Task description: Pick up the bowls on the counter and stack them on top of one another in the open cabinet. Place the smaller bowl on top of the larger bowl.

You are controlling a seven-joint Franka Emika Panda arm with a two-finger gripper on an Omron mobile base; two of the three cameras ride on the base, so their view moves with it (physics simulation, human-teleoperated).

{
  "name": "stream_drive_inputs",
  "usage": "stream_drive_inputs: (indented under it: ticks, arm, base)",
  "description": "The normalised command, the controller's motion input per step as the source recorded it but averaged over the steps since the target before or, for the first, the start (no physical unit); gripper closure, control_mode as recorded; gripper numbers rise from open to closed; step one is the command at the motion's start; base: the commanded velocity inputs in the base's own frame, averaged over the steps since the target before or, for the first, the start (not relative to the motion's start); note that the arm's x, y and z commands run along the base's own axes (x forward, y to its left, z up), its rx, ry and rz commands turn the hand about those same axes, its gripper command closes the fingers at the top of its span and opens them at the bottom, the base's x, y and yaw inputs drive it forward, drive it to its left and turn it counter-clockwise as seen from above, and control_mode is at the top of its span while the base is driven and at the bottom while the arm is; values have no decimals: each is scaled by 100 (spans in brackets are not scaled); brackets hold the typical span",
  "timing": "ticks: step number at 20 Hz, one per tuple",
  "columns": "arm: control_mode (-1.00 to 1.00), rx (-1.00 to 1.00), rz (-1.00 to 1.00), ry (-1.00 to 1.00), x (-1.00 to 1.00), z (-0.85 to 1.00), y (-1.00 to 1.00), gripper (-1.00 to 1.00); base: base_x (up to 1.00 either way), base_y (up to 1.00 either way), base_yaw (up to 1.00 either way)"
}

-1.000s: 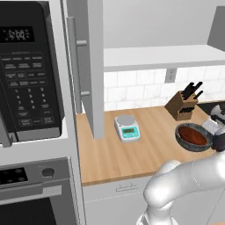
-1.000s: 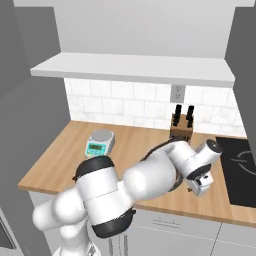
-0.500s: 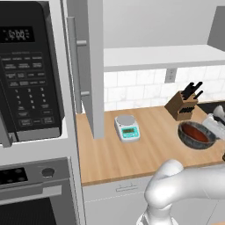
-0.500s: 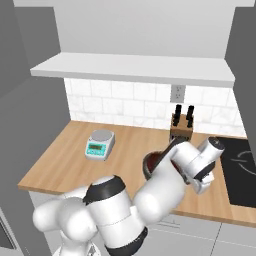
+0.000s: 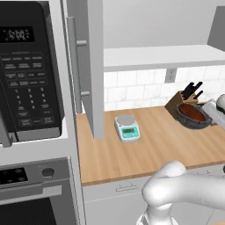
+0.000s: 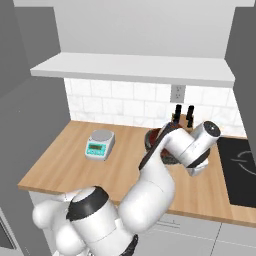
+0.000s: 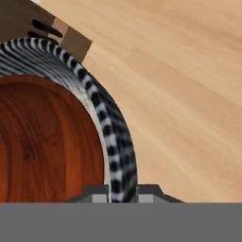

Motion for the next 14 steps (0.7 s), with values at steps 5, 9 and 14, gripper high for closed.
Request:
stream_drive_inputs:
  ticks: [5, 9, 14]
  arm:
    - [-100, -5, -5, -41, -13, 100, 94, 100]
    - [-100, -15, -4, -23, -37, 100, 34, 100]
    - [-100, -10, 0, -1, -56, 100, 1, 100]
  base:
    - [0, 0, 0]
    - [0, 0, 0]
    - [0, 0, 0]
